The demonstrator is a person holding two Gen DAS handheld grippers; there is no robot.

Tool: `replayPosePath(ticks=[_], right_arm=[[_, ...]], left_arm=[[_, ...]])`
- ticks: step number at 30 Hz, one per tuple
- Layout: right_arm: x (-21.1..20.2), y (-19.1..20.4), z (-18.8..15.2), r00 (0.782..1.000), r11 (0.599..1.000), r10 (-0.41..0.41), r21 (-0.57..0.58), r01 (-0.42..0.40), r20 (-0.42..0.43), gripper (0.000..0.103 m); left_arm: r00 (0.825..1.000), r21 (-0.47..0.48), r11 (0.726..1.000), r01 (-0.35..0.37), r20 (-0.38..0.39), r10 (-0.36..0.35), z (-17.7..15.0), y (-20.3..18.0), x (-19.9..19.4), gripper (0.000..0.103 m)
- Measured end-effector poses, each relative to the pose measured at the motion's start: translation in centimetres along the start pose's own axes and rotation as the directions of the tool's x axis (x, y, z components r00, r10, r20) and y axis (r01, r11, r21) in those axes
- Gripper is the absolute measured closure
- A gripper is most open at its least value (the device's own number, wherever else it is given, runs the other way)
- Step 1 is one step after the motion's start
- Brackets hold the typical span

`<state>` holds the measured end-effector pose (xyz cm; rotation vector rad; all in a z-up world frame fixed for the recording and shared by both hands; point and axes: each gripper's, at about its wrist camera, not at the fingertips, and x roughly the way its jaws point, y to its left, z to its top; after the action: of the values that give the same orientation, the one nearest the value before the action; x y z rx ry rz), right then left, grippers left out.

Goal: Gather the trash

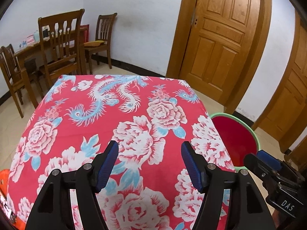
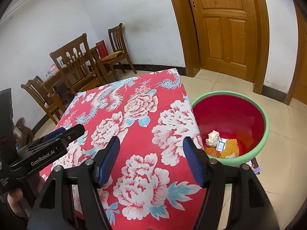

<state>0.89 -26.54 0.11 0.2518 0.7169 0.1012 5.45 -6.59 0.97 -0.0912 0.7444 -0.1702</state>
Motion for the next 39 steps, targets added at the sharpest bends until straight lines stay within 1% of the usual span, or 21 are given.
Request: replayPosePath(ticks=[10,39], right_arm=[[-0.3,0.62,-0.17,1.0,1.0,0.0,-0.004,0.001,0.005,0.035],[-0.31,0.59,-0.13,1.0,1.0,0.001,-0.001,-0.001,0.004,0.035]], left_arm=[[1.0,-0.012,1.0,-0.01,0.027,0.011,-0.04,0.62,-0.78,0.034],[1.0,-0.015,1.0,-0.007,0.029,0.008,0.04,0.55,-1.02,0.034]])
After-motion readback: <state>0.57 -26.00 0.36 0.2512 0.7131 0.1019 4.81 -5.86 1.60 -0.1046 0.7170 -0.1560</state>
